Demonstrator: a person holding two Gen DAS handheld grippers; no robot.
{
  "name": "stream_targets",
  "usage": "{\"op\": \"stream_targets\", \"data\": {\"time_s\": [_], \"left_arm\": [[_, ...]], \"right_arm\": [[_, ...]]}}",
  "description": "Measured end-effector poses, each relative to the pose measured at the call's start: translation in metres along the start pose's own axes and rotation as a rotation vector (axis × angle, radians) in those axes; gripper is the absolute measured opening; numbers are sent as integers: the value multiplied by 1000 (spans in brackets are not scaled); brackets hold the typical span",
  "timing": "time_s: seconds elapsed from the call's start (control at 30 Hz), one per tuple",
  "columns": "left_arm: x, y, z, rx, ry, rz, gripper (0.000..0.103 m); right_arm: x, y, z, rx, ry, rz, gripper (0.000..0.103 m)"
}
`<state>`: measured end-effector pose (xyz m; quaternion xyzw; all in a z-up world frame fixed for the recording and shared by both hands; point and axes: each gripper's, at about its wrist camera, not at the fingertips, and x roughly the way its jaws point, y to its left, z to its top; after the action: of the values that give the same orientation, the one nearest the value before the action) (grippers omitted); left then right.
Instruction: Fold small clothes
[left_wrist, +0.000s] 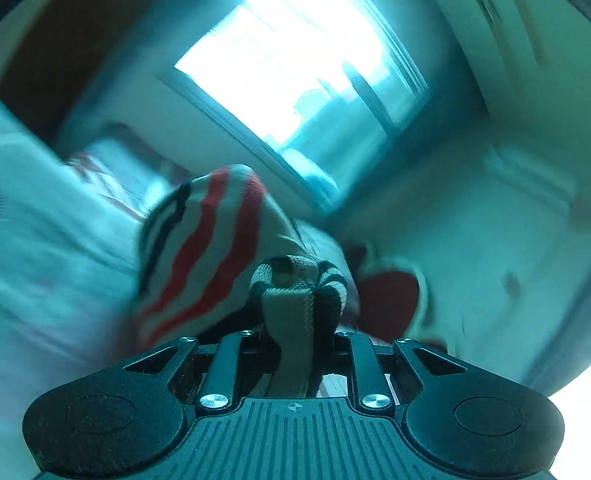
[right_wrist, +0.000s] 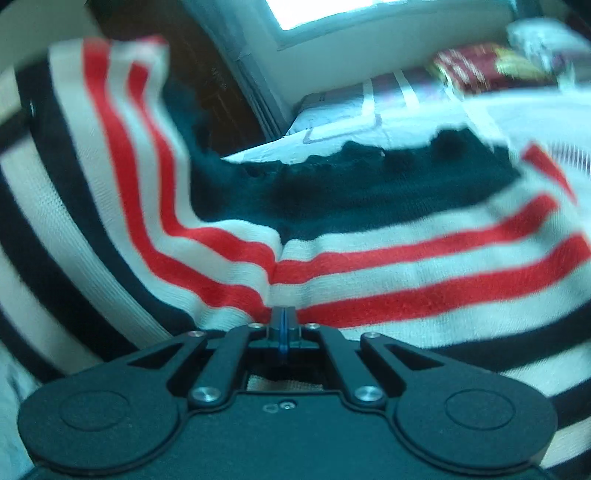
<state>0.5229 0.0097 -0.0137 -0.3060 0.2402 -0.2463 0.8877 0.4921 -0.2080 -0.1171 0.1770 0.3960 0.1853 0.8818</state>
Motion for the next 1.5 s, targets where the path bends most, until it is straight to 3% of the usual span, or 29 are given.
{"op": "stream_targets", "data": {"time_s": [0.07,0.13,0.17,0.2,0.23,0.27,0.3,0.33,0.37,0.47,0.57,0.63,0.73,0.83,1.0,1.07,1.1,1.13,1.2,1.37,1.43,1.5], "left_arm": [[31,-27,-10,73,97,2,18],[65,-42,-28,97,197,13,18],[85,-45,-41,100,259,34,21],[103,-48,-57,118,327,55,31],[118,-48,-73,135,390,72,50],[127,-48,-84,157,428,88,56],[121,-56,-89,196,420,77,60],[111,-61,-88,210,396,44,70],[97,-63,-82,187,382,-10,76],[49,-57,-56,167,284,-91,81],[26,-23,-23,190,183,61,81],[29,8,-7,190,197,203,81],[42,50,-1,156,290,273,81],[43,64,-14,119,319,254,82],[40,71,-29,53,311,233,87],[44,74,-30,52,306,228,88],[46,74,-33,54,307,229,88],[46,71,-31,61,302,236,88],[49,62,-29,121,265,248,88],[58,47,-24,167,239,225,88],[65,39,-23,192,254,216,88],[76,31,-27,239,282,246,88]], "right_arm": [[-17,-31,-2,197,-56,71,0],[-56,-67,-15,369,-172,66,25],[-78,-86,-23,439,-220,58,29],[-100,-105,-31,507,-264,24,42],[-119,-123,-39,566,-302,16,44],[-135,-140,-46,617,-321,56,44],[-150,-156,-51,663,-334,96,53],[-163,-164,-53,683,-354,87,64],[-175,-168,-53,671,-374,80,65],[-194,-166,-49,632,-385,153,65],[-187,-148,-35,549,-329,210,65],[-171,-133,-27,501,-262,225,65],[-145,-123,-19,462,-153,145,65],[-126,-120,-18,488,-100,170,65],[-108,-108,4,376,-40,65,62],[-107,-104,7,331,-45,49,62],[-103,-102,9,321,-38,34,56],[-101,-98,10,289,-42,10,39],[-102,-82,12,143,-68,-41,25],[-143,-50,17,-118,-288,-32,21],[-155,-55,20,-110,-354,-3,21],[-139,-79,19,-20,-327,-26,21]]}}
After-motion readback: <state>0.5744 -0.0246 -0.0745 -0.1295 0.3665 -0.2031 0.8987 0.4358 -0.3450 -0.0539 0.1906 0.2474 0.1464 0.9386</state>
